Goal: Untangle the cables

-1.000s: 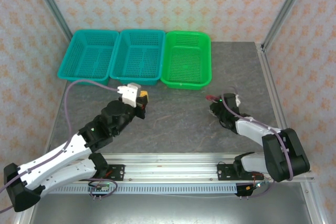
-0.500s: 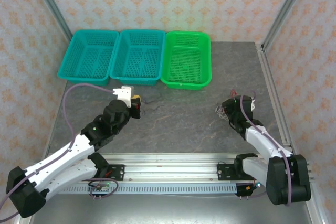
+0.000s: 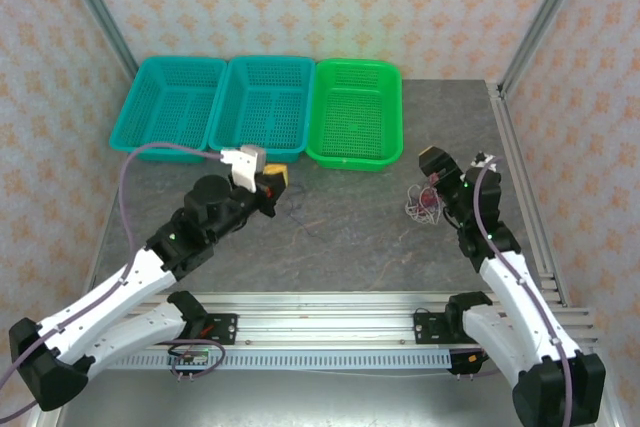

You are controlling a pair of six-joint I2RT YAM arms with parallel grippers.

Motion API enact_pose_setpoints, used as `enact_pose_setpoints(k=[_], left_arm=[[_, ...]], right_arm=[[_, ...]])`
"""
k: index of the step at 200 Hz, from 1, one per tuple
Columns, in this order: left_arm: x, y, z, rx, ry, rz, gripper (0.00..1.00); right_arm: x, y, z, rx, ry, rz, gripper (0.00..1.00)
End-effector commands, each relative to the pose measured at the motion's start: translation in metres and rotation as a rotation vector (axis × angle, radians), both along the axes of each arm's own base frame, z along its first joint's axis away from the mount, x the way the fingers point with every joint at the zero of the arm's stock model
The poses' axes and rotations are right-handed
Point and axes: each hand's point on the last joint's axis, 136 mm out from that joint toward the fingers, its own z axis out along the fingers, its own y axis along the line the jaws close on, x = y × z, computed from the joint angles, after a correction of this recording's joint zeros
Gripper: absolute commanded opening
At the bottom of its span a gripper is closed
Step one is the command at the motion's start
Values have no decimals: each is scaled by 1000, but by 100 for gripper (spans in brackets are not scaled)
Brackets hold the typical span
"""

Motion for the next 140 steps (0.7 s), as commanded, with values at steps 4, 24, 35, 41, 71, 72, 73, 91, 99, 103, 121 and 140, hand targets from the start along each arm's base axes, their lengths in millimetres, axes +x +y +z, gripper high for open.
enact_pose_setpoints(k=[4, 24, 35, 41, 71, 72, 73, 91, 99, 103, 121, 140], left_arm=[[12, -18, 87, -62, -189, -29, 0], [41, -37, 129, -14, -271, -2, 0], [60, -50, 148, 5, -316, 7, 0], [70, -57, 157, 20, -335, 10, 0], [126, -90, 181, 71, -381, 33, 0], [128, -91, 181, 72, -382, 35, 0], [129, -91, 182, 72, -383, 37, 0], [167, -105, 179, 99, -387, 71, 0], [184, -111, 175, 124, -385, 83, 0], [192, -115, 173, 137, -382, 87, 0], [227, -133, 148, 180, -348, 80, 0], [257, -145, 114, 209, -296, 96, 0]], right_arm=[[4, 11, 52, 12, -140, 60, 99], [3, 20, 59, 47, -147, 107, 99], [2, 21, 58, 50, -136, 113, 99], [1, 21, 56, 47, -126, 111, 99], [-7, 18, 48, 31, -100, 105, 99], [-8, 18, 48, 31, -98, 104, 99], [-8, 18, 47, 30, -98, 104, 99], [-14, 15, 41, 26, -91, 93, 99], [-16, 14, 38, 27, -85, 88, 99], [-17, 14, 37, 27, -82, 87, 99], [-21, 13, 33, 20, -70, 89, 99], [-23, 12, 26, 15, -53, 85, 99]])
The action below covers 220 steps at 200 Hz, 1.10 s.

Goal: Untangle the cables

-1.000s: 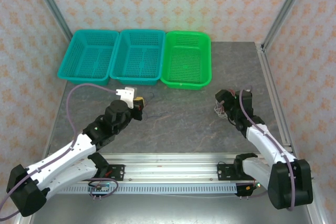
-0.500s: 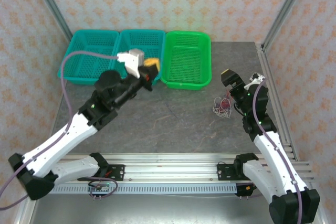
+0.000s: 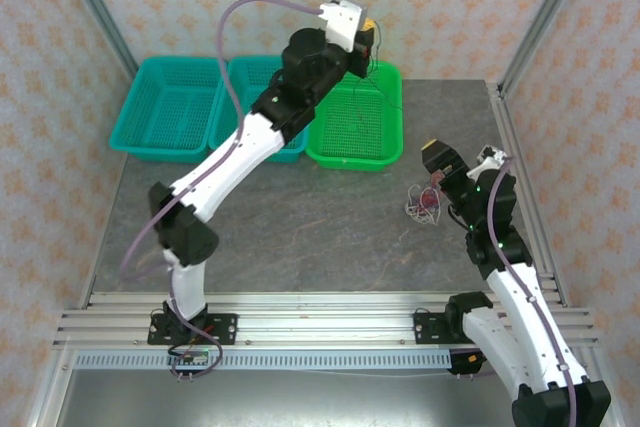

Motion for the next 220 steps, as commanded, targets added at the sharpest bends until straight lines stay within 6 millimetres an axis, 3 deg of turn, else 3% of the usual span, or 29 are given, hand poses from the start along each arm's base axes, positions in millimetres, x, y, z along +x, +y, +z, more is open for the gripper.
enact_pose_setpoints(k=[1, 37, 48, 66, 77, 91, 121, 126, 144, 168, 197, 220], left_arm=[[32, -7, -41, 85, 64, 44, 0], [69, -10, -123, 96, 219, 104, 1], [74, -8, -147, 113, 256, 127, 18], [76, -2, -168, 135, 307, 154, 59], [70, 1, -161, 119, 299, 147, 74], [58, 7, -138, 75, 268, 135, 82], [17, 28, -81, -34, 203, 97, 89], [3, 35, -61, -70, 178, 82, 89], [-36, 50, -40, -151, 165, 20, 90], [-96, 54, -45, -166, 200, -127, 95], [-170, 62, -83, -26, 249, -174, 100], [-207, 75, -117, 19, 300, -186, 100]], right_arm=[[-5, -1, -13, -18, 36, -1, 99], [-5, -3, -23, -27, 58, -10, 99], [-5, -3, -25, -32, 65, -14, 99], [-4, -4, -30, -37, 79, -20, 99], [-4, -7, -36, -45, 110, -34, 99], [-4, -11, -46, -61, 166, -56, 99], [-2, -20, -70, -114, 318, -99, 100], [-2, -23, -76, -128, 350, -114, 100], [-2, -32, -94, -195, 440, -143, 100], [4, -30, -117, -259, 521, -103, 100], [14, -32, -146, -317, 635, -91, 100], [25, -32, -171, -332, 701, -89, 94]])
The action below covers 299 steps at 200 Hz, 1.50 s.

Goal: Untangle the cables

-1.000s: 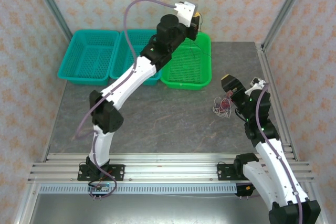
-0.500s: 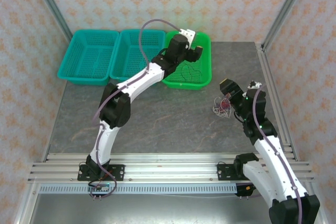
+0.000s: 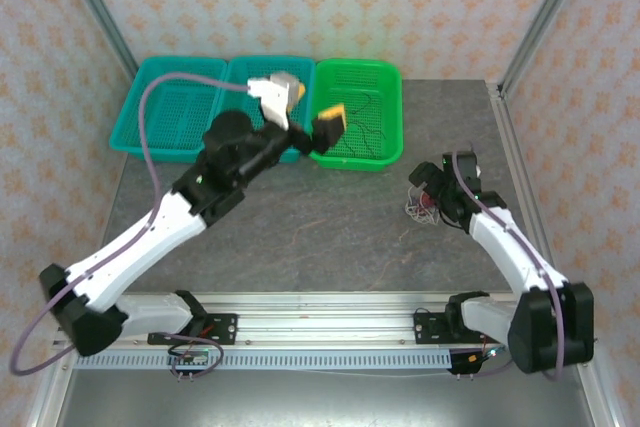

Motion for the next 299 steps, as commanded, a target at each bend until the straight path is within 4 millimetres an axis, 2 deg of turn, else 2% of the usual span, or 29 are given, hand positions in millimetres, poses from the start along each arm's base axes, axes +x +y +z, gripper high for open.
enact_pose_setpoints(k=[1, 24, 49, 72, 99, 120, 138, 158, 176, 186, 191, 192, 193, 197, 203, 210, 235, 266, 281, 299], left_arm=[[-20, 1, -73, 145, 126, -29, 100], [-38, 15, -105, 183, 178, -35, 100], [-48, 27, -137, 230, 218, -26, 100], [-50, 37, -163, 249, 290, 11, 100], [-49, 35, -183, 213, 407, 26, 97], [-42, 28, -204, 95, 578, 60, 88], [-38, 18, -223, -57, 724, 71, 77], [-35, 11, -245, -193, 854, 95, 58], [-33, 7, -259, -195, 887, 101, 49], [-31, 10, -264, -172, 885, 124, 47], [-30, 12, -264, -161, 872, 130, 46], [-30, 12, -265, -156, 871, 131, 46], [-30, 13, -264, -154, 867, 133, 46], [-29, 14, -264, -143, 854, 138, 46], [-27, 17, -264, -121, 837, 150, 45], [-26, 20, -262, -94, 817, 159, 45], [-25, 23, -253, -16, 739, 146, 45], [-26, 11, -246, 56, 679, 63, 46], [-25, 0, -248, 98, 671, 16, 46], [-20, -10, -253, 118, 679, -2, 46]], right_arm=[[10, -6, -12, -56, 47, 0, 93], [18, 5, -30, -32, 94, 48, 67], [23, 24, -30, -7, 86, 144, 31], [22, 47, -22, 43, 67, 225, 16], [19, 86, -10, 226, 49, 288, 5], [15, 121, 3, 372, 25, 349, 5], [12, 140, 6, 456, 21, 357, 6], [8, 150, 7, 516, 34, 343, 6], [5, 161, 5, 533, 21, 363, 7], [-2, 167, -4, 491, 50, 403, 16], [-7, 168, -9, 461, 81, 423, 28], [-9, 169, -10, 449, 93, 435, 35], [-9, 169, -10, 449, 93, 435, 35], [-12, 171, -13, 422, 114, 459, 46], [-17, 169, -16, 375, 150, 483, 58], [-18, 162, -18, 319, 176, 481, 65], [-13, 125, -9, 142, 122, 367, 74], [-10, 97, 9, 46, -13, 283, 75], [-10, 91, 7, 30, -20, 265, 67], [-11, 98, -1, 54, 14, 296, 58]])
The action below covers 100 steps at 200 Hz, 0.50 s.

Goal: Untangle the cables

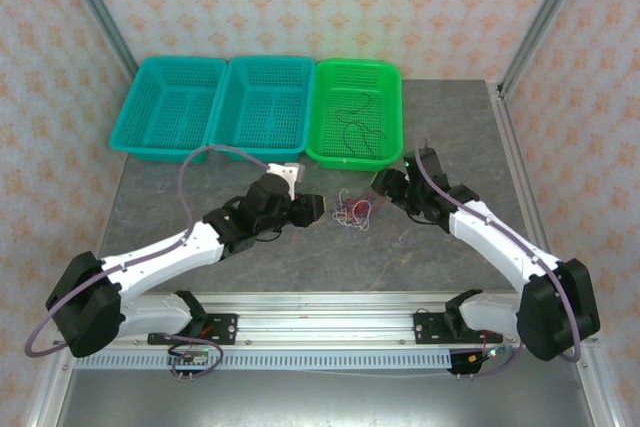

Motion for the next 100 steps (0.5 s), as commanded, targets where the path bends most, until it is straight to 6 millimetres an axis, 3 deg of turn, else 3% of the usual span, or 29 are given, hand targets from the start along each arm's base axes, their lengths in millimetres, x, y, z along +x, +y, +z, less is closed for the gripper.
enact_pose_setpoints(k=[1, 23, 35, 59, 77, 100], left_arm=[[11, -17, 10, 19, -55, -74, 46], [16, -34, 7, 6, -66, -120, 46], [17, -49, 10, -10, -113, -200, 46], [16, -73, 1, 82, -246, -417, 49], [28, -80, -5, 191, -351, -492, 51], [44, -96, -15, 208, -380, -589, 51]], right_arm=[[-3, -12, -23, -73, 50, -20, 58], [-7, 21, -23, 17, 70, 140, 56], [-8, 30, -25, 38, 73, 181, 55], [-7, 18, -33, -25, 93, 140, 53], [-8, 10, -33, -63, 92, 121, 53], [-8, 8, -24, -63, 69, 116, 53]])
